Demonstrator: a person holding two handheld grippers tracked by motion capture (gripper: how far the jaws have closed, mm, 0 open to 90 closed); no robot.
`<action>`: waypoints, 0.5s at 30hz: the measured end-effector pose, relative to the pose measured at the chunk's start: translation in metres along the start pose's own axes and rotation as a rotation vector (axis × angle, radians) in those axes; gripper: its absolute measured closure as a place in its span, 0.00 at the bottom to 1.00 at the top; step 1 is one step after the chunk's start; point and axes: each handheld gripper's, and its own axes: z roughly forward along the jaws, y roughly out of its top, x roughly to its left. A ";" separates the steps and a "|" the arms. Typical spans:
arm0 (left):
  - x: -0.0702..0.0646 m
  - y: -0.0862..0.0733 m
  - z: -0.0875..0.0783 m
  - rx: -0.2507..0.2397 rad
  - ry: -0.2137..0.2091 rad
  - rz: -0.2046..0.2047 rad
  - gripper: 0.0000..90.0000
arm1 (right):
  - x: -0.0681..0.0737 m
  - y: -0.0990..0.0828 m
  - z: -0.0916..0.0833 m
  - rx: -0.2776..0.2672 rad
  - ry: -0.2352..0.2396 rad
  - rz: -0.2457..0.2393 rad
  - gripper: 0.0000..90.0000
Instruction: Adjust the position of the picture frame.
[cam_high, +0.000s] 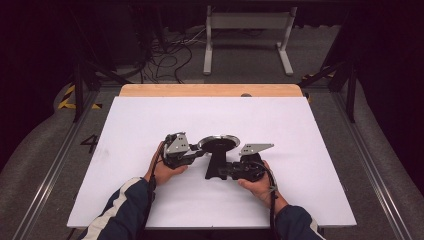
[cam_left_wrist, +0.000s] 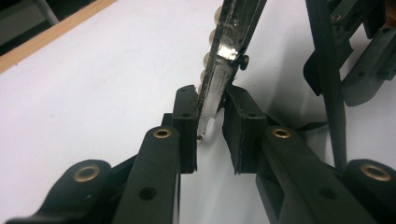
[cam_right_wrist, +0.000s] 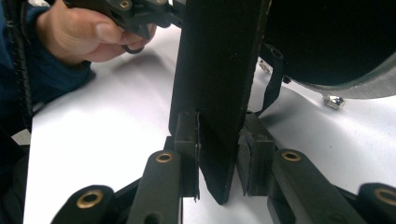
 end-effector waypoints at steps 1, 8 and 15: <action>0.000 0.000 0.000 0.003 0.003 0.002 0.85 | 0.000 0.001 -0.001 -0.001 -0.007 -0.001 0.80; -0.005 0.001 0.002 0.021 0.035 0.029 0.85 | 0.000 -0.001 -0.003 0.005 -0.019 -0.002 0.80; -0.008 0.002 0.005 0.034 0.084 0.066 0.85 | -0.001 -0.003 -0.005 0.013 -0.013 0.002 0.79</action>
